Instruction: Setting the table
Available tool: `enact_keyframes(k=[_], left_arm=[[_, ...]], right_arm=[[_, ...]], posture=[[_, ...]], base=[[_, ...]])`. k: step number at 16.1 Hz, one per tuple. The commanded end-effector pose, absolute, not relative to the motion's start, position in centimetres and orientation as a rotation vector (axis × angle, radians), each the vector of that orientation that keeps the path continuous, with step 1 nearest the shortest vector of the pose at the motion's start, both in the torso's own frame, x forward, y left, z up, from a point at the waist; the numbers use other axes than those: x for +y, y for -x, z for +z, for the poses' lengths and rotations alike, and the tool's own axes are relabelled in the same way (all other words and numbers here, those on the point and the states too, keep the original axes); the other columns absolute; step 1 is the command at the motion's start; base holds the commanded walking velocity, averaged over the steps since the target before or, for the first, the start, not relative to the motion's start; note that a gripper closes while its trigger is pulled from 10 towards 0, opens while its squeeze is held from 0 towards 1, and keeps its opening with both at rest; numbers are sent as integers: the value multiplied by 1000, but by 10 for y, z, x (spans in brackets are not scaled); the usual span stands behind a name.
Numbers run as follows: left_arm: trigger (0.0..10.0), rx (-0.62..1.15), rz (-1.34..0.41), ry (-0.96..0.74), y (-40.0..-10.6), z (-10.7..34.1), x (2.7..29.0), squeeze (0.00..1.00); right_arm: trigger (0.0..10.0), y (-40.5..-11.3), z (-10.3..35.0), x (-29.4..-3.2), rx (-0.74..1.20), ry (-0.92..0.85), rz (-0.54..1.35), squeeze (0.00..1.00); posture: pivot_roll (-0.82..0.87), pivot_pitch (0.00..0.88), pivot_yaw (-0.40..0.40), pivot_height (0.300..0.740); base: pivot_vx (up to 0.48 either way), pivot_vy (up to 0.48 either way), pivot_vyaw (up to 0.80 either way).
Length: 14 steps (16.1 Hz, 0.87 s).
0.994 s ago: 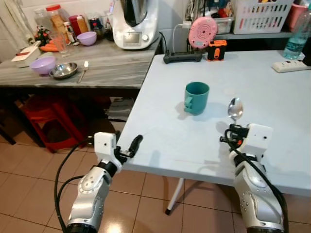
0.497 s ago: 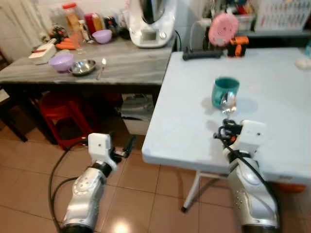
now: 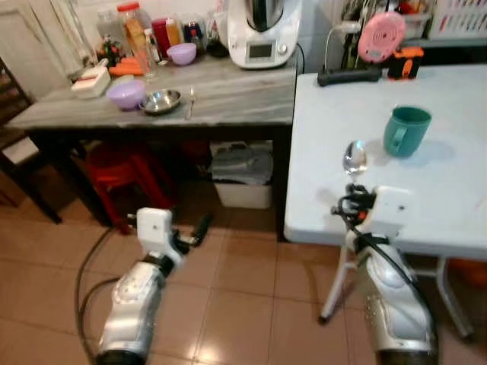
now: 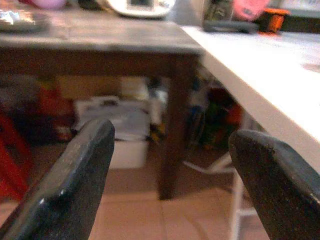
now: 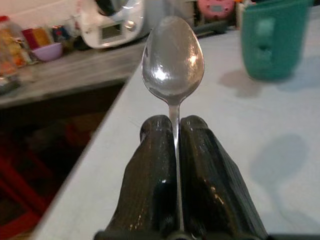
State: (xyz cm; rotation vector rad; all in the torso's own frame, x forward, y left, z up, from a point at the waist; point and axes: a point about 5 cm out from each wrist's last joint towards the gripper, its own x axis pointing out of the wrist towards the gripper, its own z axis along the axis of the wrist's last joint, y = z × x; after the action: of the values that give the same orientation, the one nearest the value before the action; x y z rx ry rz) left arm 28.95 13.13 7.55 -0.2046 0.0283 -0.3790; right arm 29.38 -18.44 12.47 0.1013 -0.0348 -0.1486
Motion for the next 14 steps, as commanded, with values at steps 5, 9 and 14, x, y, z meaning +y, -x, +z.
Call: enact_keyframes(k=[5,9,14], left_arm=[[10000,19,-336,165,-292,77,143,0],[10000,12,-325,155,-294,78,143,0],[10000,10,-321,150,-294,77,141,0]], right_arm=[[10000,-296,129,-176,-58,-117,-129,0],[10000,-297,129,-175,-63,-117,-123,0],[10000,-297,129,-174,-69,-116,-120,0]], posture=[[-38,0,125,740],[-38,0,127,740],[-37,0,129,740]], base=[[0,480,0],[0,480,0],[0,480,0]])
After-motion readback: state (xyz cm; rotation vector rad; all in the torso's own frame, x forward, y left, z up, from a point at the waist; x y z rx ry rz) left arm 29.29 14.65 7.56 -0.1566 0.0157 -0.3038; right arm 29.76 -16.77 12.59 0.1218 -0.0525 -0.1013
